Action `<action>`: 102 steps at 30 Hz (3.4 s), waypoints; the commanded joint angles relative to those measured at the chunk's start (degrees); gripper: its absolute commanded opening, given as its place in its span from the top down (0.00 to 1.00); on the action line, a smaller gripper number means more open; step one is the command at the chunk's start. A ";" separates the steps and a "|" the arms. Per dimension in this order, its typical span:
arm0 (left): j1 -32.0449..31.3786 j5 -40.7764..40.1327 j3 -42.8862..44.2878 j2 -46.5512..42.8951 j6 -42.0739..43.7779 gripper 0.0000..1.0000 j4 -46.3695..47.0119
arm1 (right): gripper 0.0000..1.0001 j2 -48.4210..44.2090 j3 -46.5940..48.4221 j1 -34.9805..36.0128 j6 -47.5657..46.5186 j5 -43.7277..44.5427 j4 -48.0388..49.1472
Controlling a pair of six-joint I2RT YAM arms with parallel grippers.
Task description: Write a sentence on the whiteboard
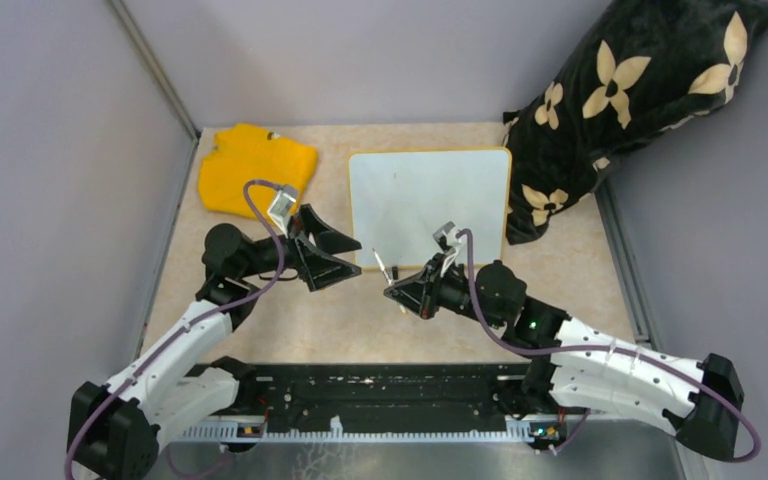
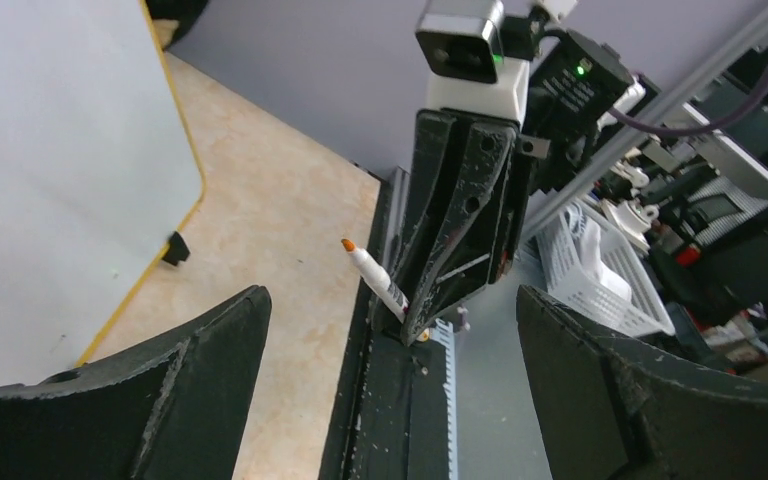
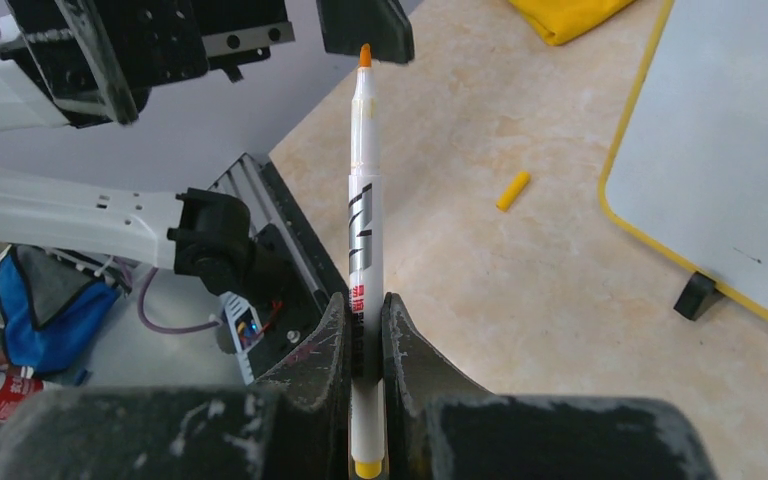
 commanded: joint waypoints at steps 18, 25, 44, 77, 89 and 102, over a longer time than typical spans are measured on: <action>-0.67 6.38 -2.02 2.74 -4.47 0.35 9.65 | 1.00 11.72 7.71 0.69 1.33 -8.79 14.34; -0.70 6.16 -2.02 2.82 -4.53 0.59 9.40 | 1.00 11.82 7.97 0.87 0.72 -9.47 13.78; -0.63 3.25 -2.09 1.09 -7.92 1.00 10.28 | 0.63 8.27 7.63 1.01 2.22 -6.53 13.74; -0.58 -26.46 5.91 -8.70 -12.51 1.00 2.72 | 0.01 7.49 27.78 0.99 9.27 33.05 -19.13; -0.63 -31.52 4.93 -10.32 -17.96 1.00 7.53 | 0.01 -0.34 11.91 -3.51 5.93 5.59 18.57; -0.65 -33.93 3.99 -11.22 -25.71 1.00 16.49 | 0.02 10.39 14.90 -7.53 12.16 -14.43 35.97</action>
